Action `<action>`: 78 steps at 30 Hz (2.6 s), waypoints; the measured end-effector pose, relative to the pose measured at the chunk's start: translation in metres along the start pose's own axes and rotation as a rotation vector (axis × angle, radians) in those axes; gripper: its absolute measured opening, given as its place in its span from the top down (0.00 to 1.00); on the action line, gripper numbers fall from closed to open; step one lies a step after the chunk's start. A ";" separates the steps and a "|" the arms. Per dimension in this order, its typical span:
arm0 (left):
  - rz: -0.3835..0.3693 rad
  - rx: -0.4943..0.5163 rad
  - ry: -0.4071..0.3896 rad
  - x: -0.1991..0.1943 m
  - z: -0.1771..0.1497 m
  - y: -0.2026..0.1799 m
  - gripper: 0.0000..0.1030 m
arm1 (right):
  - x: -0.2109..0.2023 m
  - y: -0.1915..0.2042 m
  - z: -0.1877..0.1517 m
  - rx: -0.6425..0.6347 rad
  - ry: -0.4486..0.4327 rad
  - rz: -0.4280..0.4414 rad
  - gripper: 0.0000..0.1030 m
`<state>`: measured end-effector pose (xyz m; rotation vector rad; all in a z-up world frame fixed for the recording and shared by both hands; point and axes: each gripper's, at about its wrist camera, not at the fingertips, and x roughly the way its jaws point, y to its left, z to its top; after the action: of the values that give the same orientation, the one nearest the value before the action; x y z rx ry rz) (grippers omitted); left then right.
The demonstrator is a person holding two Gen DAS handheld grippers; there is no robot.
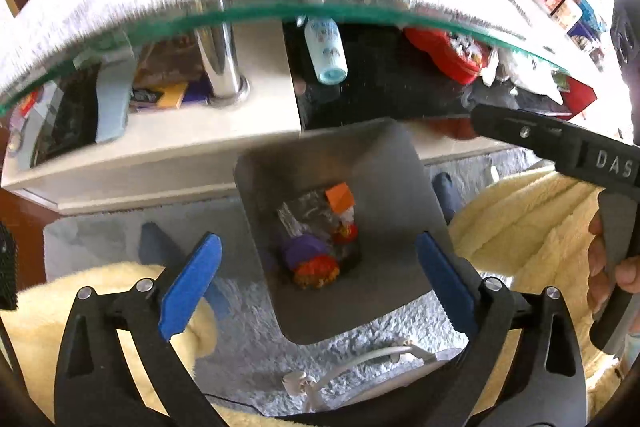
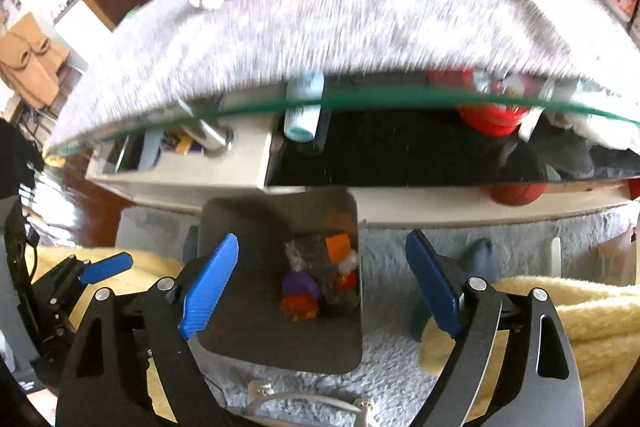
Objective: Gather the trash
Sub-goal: 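Move both tools back over the table toward the pink cone and tissues, then grasp the crumpled white tissue with the left tool while the right tool grasps a small clear bag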
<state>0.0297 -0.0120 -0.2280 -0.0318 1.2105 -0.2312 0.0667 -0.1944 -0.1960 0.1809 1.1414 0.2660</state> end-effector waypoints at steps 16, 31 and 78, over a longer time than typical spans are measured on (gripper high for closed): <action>0.018 -0.007 -0.166 -0.055 0.081 0.012 0.09 | -0.044 -0.008 0.081 -0.005 -0.158 -0.013 0.15; 0.024 -0.023 -0.185 -0.035 0.167 0.032 0.09 | -0.007 0.018 0.155 -0.043 -0.179 0.039 0.16; -0.005 0.035 -0.257 -0.065 0.174 0.007 0.83 | -0.058 0.032 0.143 -0.111 -0.231 0.098 0.80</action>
<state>0.1713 -0.0095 -0.1068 -0.0332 0.9501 -0.2448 0.1711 -0.1820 -0.0778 0.1650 0.8878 0.3843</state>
